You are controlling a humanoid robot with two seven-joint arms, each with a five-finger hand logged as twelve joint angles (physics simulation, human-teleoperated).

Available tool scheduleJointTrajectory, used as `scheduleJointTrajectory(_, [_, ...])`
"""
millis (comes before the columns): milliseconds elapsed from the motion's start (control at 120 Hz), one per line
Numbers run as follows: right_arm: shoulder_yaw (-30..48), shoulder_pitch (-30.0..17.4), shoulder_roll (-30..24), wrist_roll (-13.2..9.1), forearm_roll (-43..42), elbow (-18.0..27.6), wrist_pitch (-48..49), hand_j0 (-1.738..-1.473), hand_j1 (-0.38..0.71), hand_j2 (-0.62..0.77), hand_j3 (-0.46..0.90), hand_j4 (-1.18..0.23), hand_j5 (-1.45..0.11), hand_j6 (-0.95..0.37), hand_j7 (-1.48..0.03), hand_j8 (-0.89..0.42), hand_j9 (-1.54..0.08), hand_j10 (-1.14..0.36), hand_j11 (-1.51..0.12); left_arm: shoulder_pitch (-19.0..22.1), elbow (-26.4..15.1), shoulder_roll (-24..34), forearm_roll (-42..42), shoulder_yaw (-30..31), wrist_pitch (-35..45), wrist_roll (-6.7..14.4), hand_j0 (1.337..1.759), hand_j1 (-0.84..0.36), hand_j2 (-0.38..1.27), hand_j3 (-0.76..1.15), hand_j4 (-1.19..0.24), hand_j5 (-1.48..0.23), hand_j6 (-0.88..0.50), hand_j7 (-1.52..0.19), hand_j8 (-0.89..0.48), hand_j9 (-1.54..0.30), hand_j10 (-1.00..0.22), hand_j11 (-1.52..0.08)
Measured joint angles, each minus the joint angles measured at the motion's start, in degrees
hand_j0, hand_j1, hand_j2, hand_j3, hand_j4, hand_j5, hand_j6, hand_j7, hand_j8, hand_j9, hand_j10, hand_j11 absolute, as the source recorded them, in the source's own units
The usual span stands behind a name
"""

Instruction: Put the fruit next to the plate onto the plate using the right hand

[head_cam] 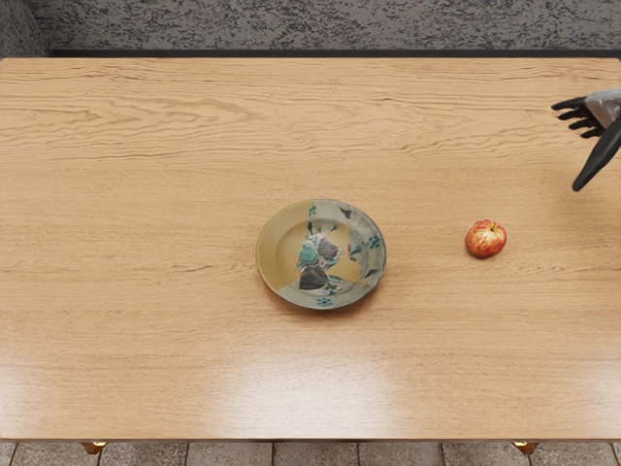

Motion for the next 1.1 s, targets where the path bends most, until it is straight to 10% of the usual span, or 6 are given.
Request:
scheduleJointTrajectory(400, [0.02, 4.51, 2.25, -5.03, -0.19, -0.37, 0.00, -1.658, -0.33, 0.00, 0.00, -0.02, -0.02, -0.02, -0.02, -0.02, -0.02, -0.02, -0.02, 0.00, 0.01, 0.00, 0.00, 0.01, 0.00, 0.00, 1.658, 0.35, 0.00, 0.00, 0.00, 0.00, 0.00, 0.00, 0.00, 0.00, 0.00, 0.00])
scheduleJointTrajectory(583, [6.90, 5.53, -5.28, -6.23, -0.10, 17.45, 0.00, -1.658, -0.33, 0.00, 0.00, -0.02, -0.03, -0.02, -0.03, -0.02, -0.03, -0.02, -0.03, 0.00, -0.01, 0.00, 0.00, 0.00, 0.00, 0.00, 1.658, 0.35, 0.00, 0.00, 0.00, 0.00, 0.00, 0.00, 0.00, 0.00, 0.00, 0.00])
scheduleJointTrajectory(750, [9.95, 5.72, -12.60, -13.00, -3.46, 36.47, 0.01, -1.658, -0.33, 0.00, 0.00, -0.02, -0.03, -0.02, -0.03, -0.02, -0.03, -0.02, -0.03, 0.00, 0.01, 0.00, 0.00, 0.00, 0.00, 0.00, 1.658, 0.35, 0.00, 0.00, 0.00, 0.00, 0.00, 0.00, 0.00, 0.00, 0.00, 0.00])
scheduleJointTrajectory(1100, [14.15, 5.38, -19.41, -21.17, -19.34, 57.62, -10.15, -1.658, -0.32, 0.00, 0.00, -0.03, -0.03, -0.03, -0.03, -0.03, -0.03, -0.02, -0.03, 0.00, 0.01, 0.00, 0.00, -0.01, 0.00, 0.00, 1.658, 0.35, 0.00, 0.00, 0.00, 0.00, 0.00, 0.00, 0.00, 0.00, 0.00, 0.00])
